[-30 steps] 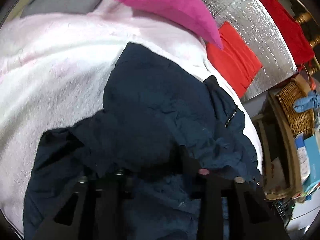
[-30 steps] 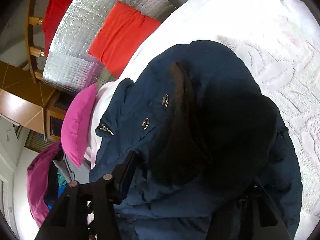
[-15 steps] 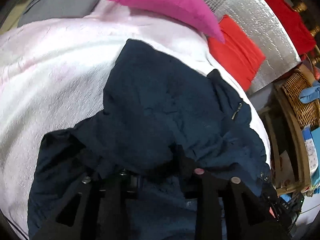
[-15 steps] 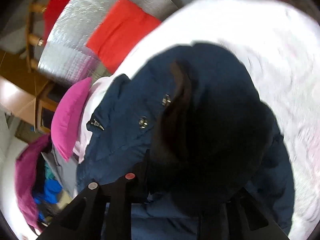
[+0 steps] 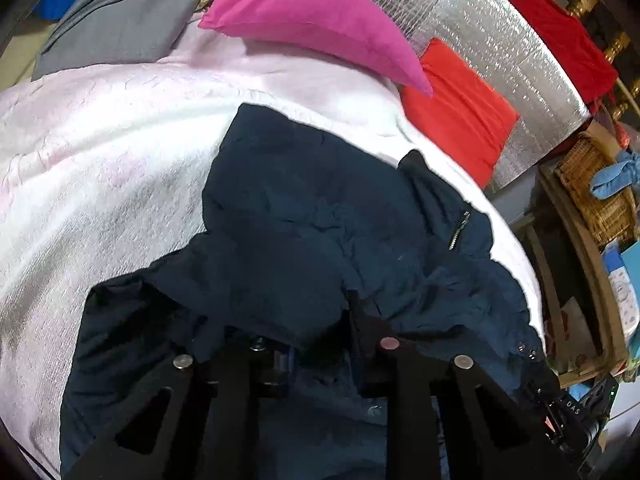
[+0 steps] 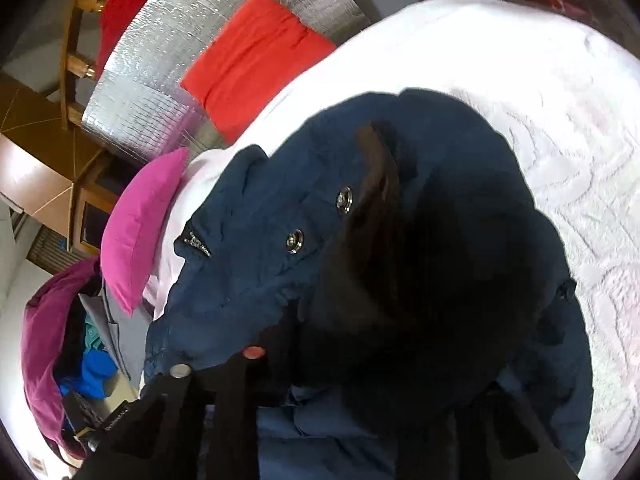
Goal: Fold large clothes
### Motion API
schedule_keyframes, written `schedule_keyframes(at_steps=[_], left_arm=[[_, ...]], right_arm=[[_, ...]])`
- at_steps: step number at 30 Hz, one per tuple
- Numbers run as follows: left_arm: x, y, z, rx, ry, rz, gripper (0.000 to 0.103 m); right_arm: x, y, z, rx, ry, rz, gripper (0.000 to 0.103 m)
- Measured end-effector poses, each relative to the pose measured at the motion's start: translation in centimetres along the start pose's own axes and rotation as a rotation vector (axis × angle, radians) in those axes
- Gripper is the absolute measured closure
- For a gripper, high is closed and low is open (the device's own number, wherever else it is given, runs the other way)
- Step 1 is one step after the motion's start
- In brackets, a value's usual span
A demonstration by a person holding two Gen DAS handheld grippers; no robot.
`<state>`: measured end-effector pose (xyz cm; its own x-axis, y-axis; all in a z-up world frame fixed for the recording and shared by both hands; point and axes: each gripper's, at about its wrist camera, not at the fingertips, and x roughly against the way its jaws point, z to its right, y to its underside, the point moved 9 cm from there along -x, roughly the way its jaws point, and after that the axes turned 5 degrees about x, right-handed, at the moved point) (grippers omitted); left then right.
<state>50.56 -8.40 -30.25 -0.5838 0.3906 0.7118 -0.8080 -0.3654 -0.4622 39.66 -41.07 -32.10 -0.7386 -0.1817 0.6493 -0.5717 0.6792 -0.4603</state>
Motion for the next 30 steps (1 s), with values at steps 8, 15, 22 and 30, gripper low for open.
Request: schedule_keyframes(at_steps=[8,15,22,30], left_arm=[[0.4,0.5,0.4,-0.044,-0.025,-0.003,0.083],[-0.5,1.6,-0.4,-0.025,-0.067,-0.13,0.056],[2.4,5.0,0.5,-0.168,0.057,-0.296,0.051],[8.5,0.1,-1.2,-0.184,0.132,-0.062,0.032]], right_arm=[[1.8,-1.0,-0.7,0.079,0.027,0.058,0.082],[1.1,-0.3,1.0,-0.043,-0.081,-0.169,0.07],[5.1,-0.5,1.9,0.051,-0.208,-0.254,0.07],[9.9,-4.2,4.9,0.011,-0.115,0.004,0.027]])
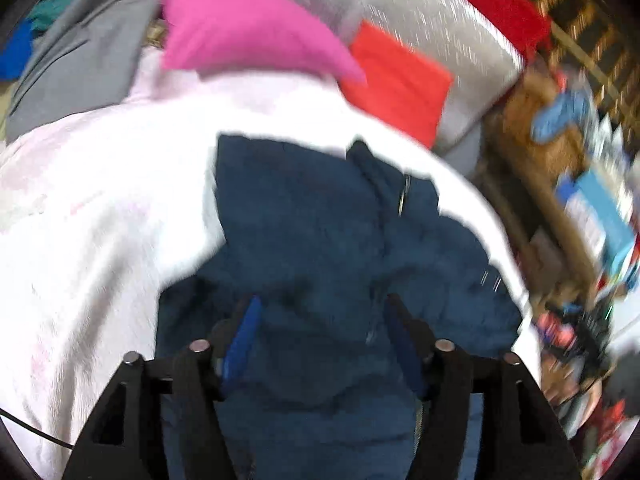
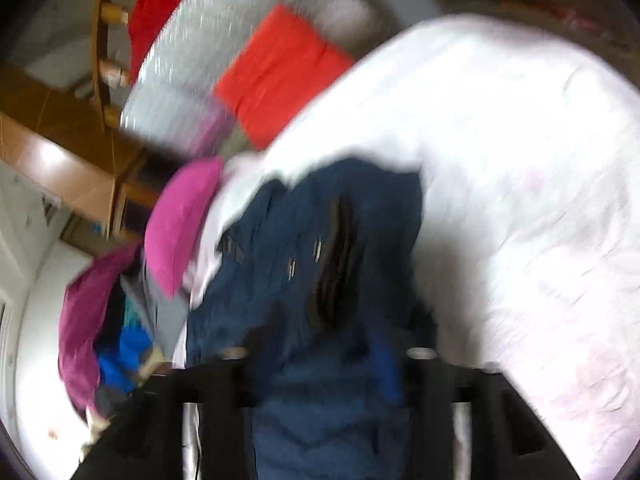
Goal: Fold large clothes
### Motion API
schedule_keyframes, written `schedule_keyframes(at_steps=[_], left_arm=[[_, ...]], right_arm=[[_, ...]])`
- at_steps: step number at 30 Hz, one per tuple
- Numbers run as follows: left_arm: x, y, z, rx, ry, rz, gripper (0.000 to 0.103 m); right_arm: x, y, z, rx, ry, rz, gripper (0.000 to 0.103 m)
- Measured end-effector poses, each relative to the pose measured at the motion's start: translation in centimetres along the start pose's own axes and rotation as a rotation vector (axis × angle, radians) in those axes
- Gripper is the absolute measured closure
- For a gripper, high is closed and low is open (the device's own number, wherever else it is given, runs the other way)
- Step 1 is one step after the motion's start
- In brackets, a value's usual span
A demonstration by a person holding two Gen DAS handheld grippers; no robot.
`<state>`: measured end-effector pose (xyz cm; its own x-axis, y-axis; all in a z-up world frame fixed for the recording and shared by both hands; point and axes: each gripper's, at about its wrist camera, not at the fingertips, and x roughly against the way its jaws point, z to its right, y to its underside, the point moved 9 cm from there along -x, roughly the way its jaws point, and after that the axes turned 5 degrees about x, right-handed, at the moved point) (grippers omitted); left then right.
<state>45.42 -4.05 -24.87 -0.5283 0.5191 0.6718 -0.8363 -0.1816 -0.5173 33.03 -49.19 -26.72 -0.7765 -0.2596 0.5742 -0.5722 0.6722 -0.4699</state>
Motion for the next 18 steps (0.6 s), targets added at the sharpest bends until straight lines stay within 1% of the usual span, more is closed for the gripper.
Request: schedule_keyframes(at_steps=[1,2,3,5,7,10,11,13,15,17,18], left_arm=[[0.3,-0.8,-0.7,0.042,0.005,0.027,0.025],[0.2,-1.8,-1.9,0.096,-0.008,0.055,0.024],[-0.2,-2.3,-2.8,0.134,-0.03,0.067,0.024],[-1.5,-2.9,-4.9,0.21,-0.084,0.056,0.024],[-2.9,-3.1,-6.1,0.255,-0.112,0.04,0.024],[-4.7,-3.2,-6.6,0.281,-0.135,0.031,0.024],[-5.2,-3.2,-6.4,0.277,-0.135,0.023,0.024],[-6.3,-3.1,-5.6,0.253,-0.135,0.009,0.024],[-7.4,-2.9,-5.4,0.227,-0.16,-0.01,0.024],[-8.0,-2.7,-5.6,0.223,-0.191,-0.007,0.037],[-8.1,-2.7,-5.7,0.22,-0.209,-0.004,0.05]], right_arm=[[0.6,-0.8,0.3,-0.016,0.024,0.067,0.013],[0.7,-1.3,0.6,-0.02,0.038,0.098,0.013],[0.2,-1.6,0.8,-0.014,0.051,0.096,0.013],[-1.4,-1.6,1.2,-0.03,0.057,0.065,0.013],[-3.8,-1.3,1.7,-0.04,0.075,0.009,0.013],[-6.7,-0.6,2.3,-0.035,0.124,-0.049,0.015],[-7.4,-0.3,2.3,-0.032,0.133,-0.069,0.017],[-8.7,0.2,2.0,-0.019,0.143,-0.093,0.034],[-8.9,0.4,1.4,0.047,0.175,-0.081,0.045],[-8.7,0.6,1.2,0.09,0.2,-0.069,0.052],[-8.6,0.6,0.9,0.104,0.208,-0.057,0.056]])
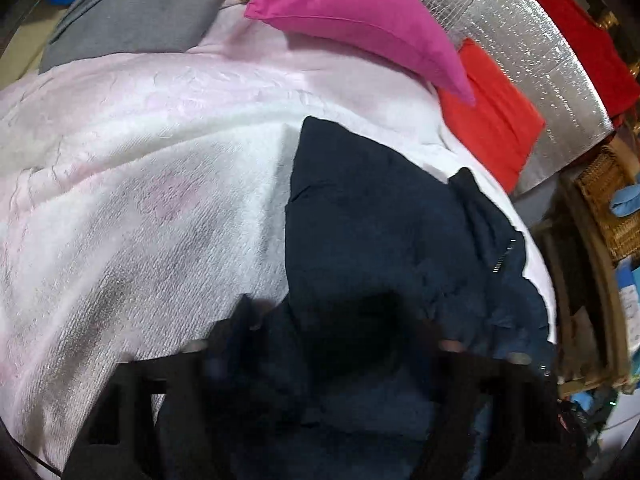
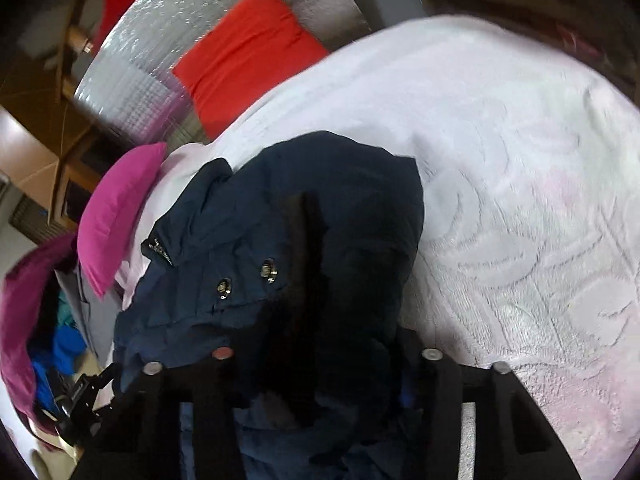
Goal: Fold large clothes
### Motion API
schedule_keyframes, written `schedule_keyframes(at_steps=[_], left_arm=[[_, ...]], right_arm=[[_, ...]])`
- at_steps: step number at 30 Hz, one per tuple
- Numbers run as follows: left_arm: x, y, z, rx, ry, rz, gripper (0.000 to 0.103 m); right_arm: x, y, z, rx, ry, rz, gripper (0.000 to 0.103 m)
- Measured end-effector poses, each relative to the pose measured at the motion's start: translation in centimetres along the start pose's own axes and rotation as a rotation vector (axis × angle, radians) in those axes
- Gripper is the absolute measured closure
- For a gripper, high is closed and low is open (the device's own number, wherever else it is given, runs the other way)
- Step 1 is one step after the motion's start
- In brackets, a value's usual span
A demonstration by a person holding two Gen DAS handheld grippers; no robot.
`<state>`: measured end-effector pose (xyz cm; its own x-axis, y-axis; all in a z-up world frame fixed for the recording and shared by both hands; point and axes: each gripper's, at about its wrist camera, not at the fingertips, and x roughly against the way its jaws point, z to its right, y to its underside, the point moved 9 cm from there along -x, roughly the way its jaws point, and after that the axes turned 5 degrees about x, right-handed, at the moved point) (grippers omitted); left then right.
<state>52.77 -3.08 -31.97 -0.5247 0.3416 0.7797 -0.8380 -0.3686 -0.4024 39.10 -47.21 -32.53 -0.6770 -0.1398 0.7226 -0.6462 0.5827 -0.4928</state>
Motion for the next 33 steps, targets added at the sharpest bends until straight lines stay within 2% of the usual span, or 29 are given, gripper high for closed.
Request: schedule_keyframes(at_steps=[3,4,6,8,11,12,14,15,16,18,22,26,27,28,29,31,33], left_arm=[[0.8,-0.1,0.6,-0.004,-0.004,0.038,0.065],[1.5,-0.3,1.0,-0.021,0.008,0.065,0.075],[2.4,-0.5,1.5,-0.047,0.029,0.096,0.077],[2.3,-0.4,1.4,-0.056,0.0,0.099,0.077],[0.5,0.2,0.3,-0.03,-0.034,0.022,0.069],[0.2,0.3,0.2,-0.027,-0.035,0.014,0.063],[0.3,0.4,0.4,-0.034,-0.035,0.009,0.049],[0.5,0.4,0.3,-0.035,-0.036,0.005,0.034],[0.4,0.5,0.5,-0.031,-0.03,-0.004,0.028],[0.0,0.9,0.8,-0.036,-0.027,-0.026,0.027],[0.0,1.4,0.5,-0.062,-0.022,-0.033,0.024],[0.1,1.7,1.0,-0.085,-0.004,-0.037,0.024],[0.2,1.7,1.0,-0.08,0.0,-0.028,0.029],[0.2,1.8,1.3,-0.079,-0.003,-0.02,0.039],[0.2,1.7,1.4,-0.082,-0.009,-0.006,0.044],[0.5,1.7,1.7,-0.097,-0.017,0.024,0.06],[1.0,1.7,2.0,-0.112,-0.041,0.047,0.068]], right_arm=[[0.9,-0.4,-0.8,0.019,0.002,0.045,0.063],[1.6,-0.7,-1.3,0.042,0.001,0.078,0.064],[2.5,-1.1,-2.0,0.07,-0.002,0.121,0.064],[2.9,-1.3,-2.1,0.082,-0.006,0.144,0.064],[0.7,-0.6,-0.5,0.033,0.032,0.066,0.064],[0.0,-0.3,0.1,0.011,0.027,0.038,0.063],[-0.2,-0.3,0.5,-0.014,0.011,0.02,0.058],[0.0,-0.4,0.6,-0.028,0.003,0.018,0.056],[0.3,-0.5,0.7,-0.044,-0.004,0.017,0.053],[0.5,-0.6,0.6,-0.05,-0.009,0.018,0.05],[0.4,-0.4,0.8,-0.054,-0.003,0.01,0.038],[-0.6,0.1,0.8,-0.056,0.0,-0.012,0.036],[-0.8,0.3,0.7,-0.051,-0.001,-0.015,0.04],[-0.8,0.3,0.4,-0.034,-0.003,-0.007,0.047],[-0.8,0.3,0.1,-0.018,0.007,0.001,0.049],[-0.3,0.1,-0.7,0.031,0.037,0.034,0.058],[0.2,-0.1,-1.2,0.058,0.055,0.068,0.062]])
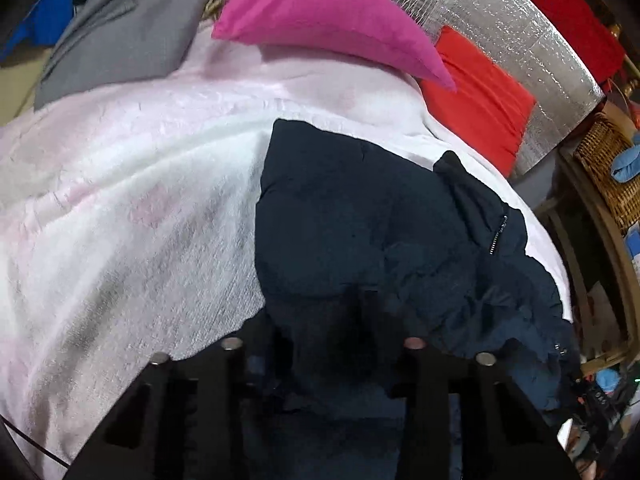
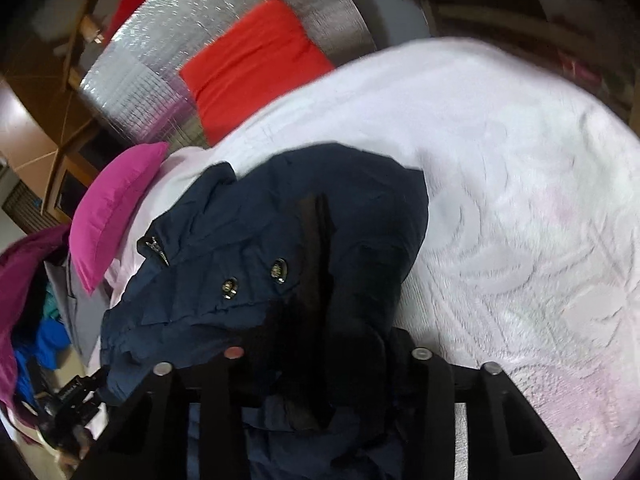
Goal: Fold large clothes
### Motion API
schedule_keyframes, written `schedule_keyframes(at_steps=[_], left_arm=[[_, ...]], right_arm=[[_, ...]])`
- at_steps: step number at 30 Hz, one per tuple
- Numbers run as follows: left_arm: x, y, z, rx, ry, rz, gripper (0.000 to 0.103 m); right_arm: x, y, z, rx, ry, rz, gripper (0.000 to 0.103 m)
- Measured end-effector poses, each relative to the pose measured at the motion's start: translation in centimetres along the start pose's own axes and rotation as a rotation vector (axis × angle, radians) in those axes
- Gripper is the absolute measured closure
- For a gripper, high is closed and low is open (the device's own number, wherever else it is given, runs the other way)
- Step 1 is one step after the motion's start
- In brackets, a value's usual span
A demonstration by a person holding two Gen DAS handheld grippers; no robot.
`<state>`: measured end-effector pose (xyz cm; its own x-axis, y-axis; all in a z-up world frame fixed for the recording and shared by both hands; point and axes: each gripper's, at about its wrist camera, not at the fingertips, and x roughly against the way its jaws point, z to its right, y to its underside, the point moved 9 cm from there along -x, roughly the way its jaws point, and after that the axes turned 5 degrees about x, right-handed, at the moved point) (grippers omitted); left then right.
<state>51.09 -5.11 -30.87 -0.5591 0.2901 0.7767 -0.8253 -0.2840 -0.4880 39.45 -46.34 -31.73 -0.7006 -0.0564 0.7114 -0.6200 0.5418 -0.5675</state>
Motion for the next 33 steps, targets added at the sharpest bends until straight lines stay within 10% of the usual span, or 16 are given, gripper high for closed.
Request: schedule_keyframes(at_steps=[6,12,25,33], left_arm=[[0.2,-0.1,0.5,-0.077,-0.067,0.023,0.071],[-1.0,-0.2,-0.3,-0.059,-0.093,-0.043,0.042],[0.1,0.8,-0.8,-0.052,-0.054,0.011,0.041],[0.9,1.1,0.2,-0.074,-0.12,0.096,0.063]], right_arm=[[0.7,-0.5,-0.4,0.03,0.051,0.065,0.063],[-0.3,0.4,0.8,-0.045,0.059,-0.005,0.053],[0.4,2.1,1.5,-0.114,-0.002,-0.065,0.034],[1.1,1.4,-0.1,0.018,-0.024,0.001,0.059]])
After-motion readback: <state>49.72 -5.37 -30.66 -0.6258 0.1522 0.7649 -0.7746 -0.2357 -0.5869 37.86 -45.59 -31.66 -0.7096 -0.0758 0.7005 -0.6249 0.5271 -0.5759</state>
